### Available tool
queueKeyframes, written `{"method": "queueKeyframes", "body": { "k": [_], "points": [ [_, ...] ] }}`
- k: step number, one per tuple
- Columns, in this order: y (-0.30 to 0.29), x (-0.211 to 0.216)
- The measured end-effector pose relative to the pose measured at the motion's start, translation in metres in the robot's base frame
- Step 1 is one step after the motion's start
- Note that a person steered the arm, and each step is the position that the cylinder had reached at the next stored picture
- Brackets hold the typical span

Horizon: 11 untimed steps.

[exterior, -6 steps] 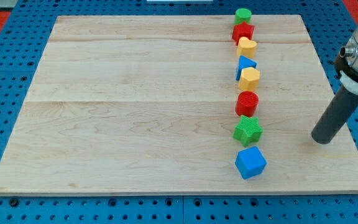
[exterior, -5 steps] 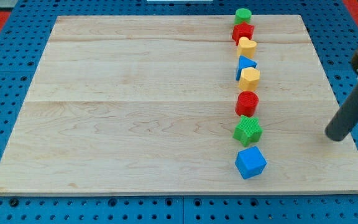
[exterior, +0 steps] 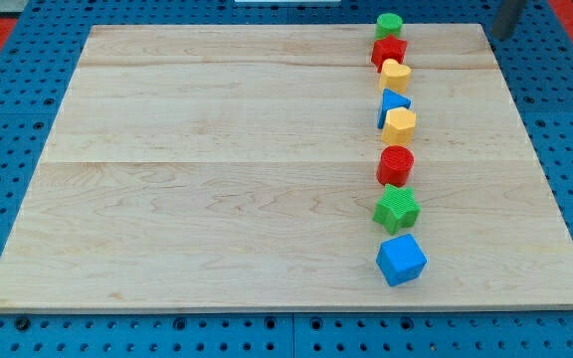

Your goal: Slide the green circle left and then down

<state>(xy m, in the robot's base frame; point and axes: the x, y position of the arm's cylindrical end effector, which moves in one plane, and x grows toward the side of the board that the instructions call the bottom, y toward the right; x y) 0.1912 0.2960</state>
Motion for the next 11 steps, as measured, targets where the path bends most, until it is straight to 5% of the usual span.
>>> {"method": "queueKeyframes", "body": {
  "k": [1, 5, 7, 9, 11],
  "points": [
    [-0.001, 0.000],
    [-0.309, 0.011],
    [-0.332, 0.022],
    [-0.262, 0.056],
    [-0.279, 0.046]
  ]
}}
